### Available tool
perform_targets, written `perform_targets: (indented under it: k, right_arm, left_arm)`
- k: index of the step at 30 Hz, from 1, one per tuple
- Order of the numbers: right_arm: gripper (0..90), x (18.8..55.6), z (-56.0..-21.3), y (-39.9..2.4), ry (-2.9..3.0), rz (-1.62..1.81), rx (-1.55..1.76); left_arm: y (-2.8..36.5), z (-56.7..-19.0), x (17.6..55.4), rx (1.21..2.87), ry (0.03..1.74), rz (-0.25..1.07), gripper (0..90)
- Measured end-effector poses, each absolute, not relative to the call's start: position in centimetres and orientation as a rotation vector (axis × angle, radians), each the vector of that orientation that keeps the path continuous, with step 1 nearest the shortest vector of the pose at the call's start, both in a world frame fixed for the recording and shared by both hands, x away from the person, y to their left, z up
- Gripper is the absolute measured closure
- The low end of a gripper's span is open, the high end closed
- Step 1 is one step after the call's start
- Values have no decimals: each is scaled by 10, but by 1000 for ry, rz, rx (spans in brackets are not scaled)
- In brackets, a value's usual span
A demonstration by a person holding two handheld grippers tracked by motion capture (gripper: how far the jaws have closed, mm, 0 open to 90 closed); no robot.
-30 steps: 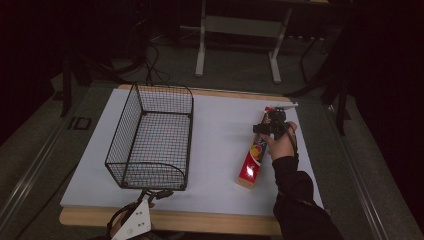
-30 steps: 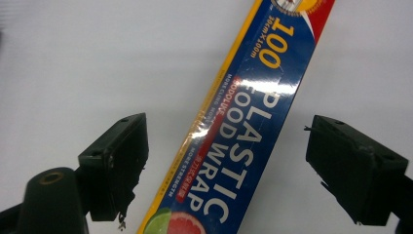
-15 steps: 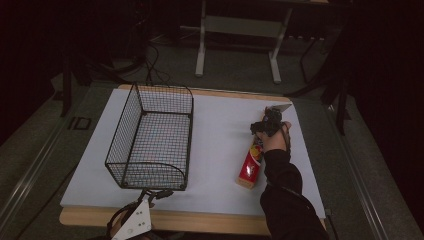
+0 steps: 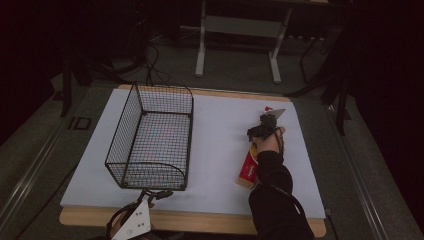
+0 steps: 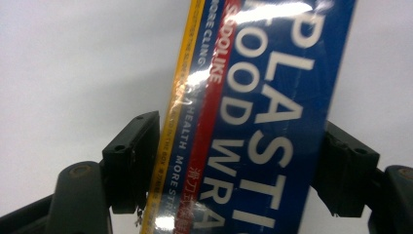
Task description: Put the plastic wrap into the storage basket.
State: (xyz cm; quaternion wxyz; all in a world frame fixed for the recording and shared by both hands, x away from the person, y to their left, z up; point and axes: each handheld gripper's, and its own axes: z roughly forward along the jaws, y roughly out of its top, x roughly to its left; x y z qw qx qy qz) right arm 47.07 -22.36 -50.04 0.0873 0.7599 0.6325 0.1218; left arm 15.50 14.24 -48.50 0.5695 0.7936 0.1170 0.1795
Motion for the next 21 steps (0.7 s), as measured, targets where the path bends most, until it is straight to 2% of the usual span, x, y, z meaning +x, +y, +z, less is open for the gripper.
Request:
perform_targets:
  k: [21]
  right_arm:
    - [381, 472, -495, -220, 1882, 303, 2249]
  left_arm:
    - [143, -485, 155, 1869, 279, 435, 1]
